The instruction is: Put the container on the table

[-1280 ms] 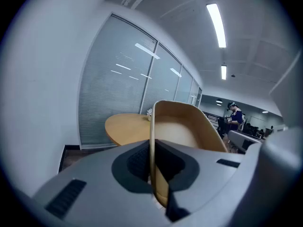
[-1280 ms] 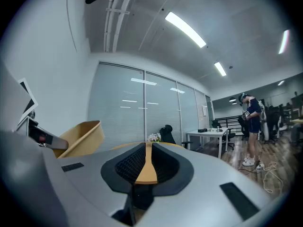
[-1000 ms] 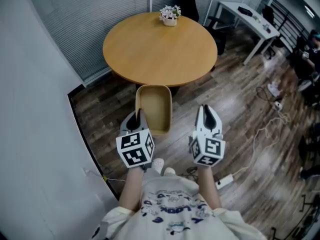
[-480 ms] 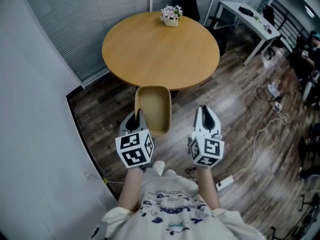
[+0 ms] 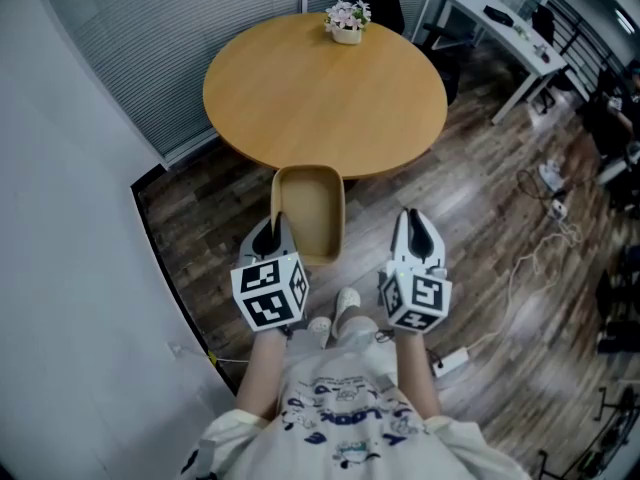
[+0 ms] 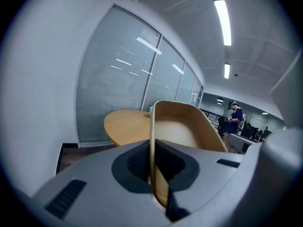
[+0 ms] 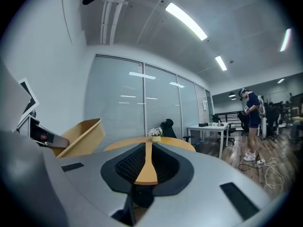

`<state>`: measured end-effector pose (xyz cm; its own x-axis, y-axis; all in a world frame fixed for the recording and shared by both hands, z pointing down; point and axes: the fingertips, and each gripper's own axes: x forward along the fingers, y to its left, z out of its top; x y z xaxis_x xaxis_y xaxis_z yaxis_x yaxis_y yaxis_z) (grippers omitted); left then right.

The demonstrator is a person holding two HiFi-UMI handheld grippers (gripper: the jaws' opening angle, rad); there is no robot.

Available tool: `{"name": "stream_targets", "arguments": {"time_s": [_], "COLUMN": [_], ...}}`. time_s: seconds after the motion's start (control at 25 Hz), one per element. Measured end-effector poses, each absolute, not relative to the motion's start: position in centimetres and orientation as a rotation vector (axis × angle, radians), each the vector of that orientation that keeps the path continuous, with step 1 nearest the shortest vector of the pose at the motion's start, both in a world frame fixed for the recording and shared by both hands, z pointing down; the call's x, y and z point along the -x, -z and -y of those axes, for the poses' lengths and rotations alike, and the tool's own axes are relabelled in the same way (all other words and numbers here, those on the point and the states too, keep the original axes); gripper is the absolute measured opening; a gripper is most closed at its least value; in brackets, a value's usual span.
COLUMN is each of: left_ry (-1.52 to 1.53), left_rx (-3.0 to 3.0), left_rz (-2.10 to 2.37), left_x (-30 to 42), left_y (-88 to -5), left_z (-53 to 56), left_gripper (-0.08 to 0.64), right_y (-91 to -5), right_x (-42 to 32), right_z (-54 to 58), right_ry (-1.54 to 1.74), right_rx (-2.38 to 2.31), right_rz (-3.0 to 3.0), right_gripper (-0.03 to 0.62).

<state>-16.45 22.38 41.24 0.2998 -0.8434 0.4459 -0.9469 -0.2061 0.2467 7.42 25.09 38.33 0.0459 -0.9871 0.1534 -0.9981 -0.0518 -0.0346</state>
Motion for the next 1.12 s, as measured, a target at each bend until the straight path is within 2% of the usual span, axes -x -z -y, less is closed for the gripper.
{"name": "stream_targets", "arguments": {"time_s": [0.44,1.12], "left_ry": [-0.319,-0.284], "left_rx": [-2.056,-1.971], "left_rz": [1.615,1.708], "left_x": [14.5,9.7], "left_y": [-42.7,-42.4], "left_z": [-16.5,-0.4], "left_gripper": [0.006,0.006], "right_y": [-39.8,-39.8], "right_x": [-9.3,-14.0], "right_z": [-18.1,0.8], "right_ry": [-0.256,-0.243], "right_rx": [-2.165,-2.039], "right_rz": [2.138,2.243], "right_gripper": [0.040,0.040]}}
